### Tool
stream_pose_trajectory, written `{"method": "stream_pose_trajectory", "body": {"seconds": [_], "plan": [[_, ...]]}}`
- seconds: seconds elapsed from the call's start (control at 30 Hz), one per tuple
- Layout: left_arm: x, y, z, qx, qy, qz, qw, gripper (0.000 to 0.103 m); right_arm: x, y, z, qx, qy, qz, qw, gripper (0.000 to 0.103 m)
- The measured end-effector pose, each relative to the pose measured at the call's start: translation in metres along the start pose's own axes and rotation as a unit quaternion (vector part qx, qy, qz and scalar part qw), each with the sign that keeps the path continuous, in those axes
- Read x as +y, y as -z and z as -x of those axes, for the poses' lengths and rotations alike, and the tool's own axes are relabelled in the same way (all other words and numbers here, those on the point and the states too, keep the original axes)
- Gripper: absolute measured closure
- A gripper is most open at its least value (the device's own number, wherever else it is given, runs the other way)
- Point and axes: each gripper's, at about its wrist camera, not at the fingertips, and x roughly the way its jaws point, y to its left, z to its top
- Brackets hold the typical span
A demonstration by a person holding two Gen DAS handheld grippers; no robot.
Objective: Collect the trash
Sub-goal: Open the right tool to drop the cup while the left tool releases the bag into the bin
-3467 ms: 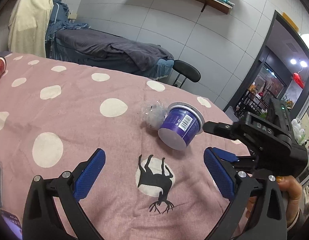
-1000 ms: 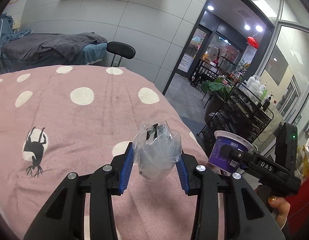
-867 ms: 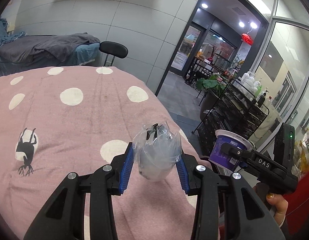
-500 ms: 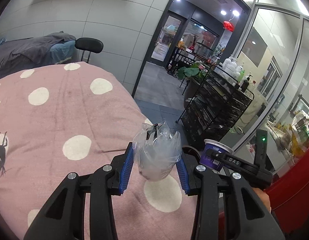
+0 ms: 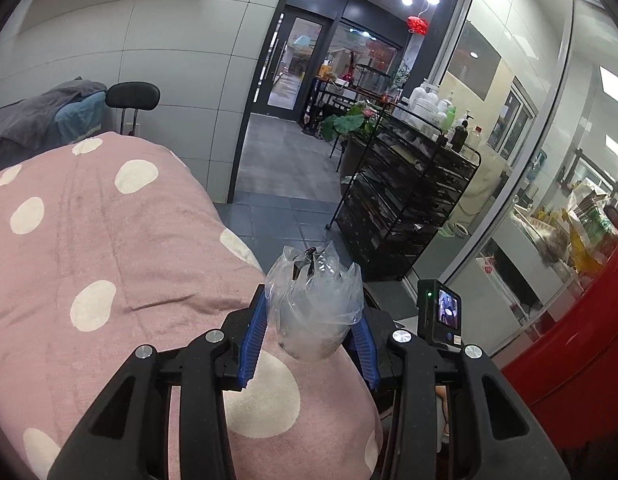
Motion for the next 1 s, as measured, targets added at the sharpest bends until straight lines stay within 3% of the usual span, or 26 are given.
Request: {"method": "stream_pose_trajectory", "body": {"seconds": [0.17,0.43,0.77,1.0], "plan": [[-0.011,0.002,-0.008,0.009,0.008,-0.014,0.9998,0.063,-0.015,0.001,-0.020,0.018,0.016,-0.019,1.000,0.031],[-0.028,0.003,-0.025,0.026,0.025,-0.033,0.9988,0.063,-0.038,0.010,-0.022,0.031,-0.003,-0.064,0.997,0.023],[-0.072,0.004,-0.075,0.074,0.070,-0.070,0.9924,0.063,-0.051,0.014,0.019,-0.019,-0.004,-0.071,0.997,0.024],[-0.101,0.017,-0.116,0.110,0.081,-0.115,0.9840,0.063,-0.067,0.011,0.047,-0.051,0.008,-0.080,0.995,0.023]]}}
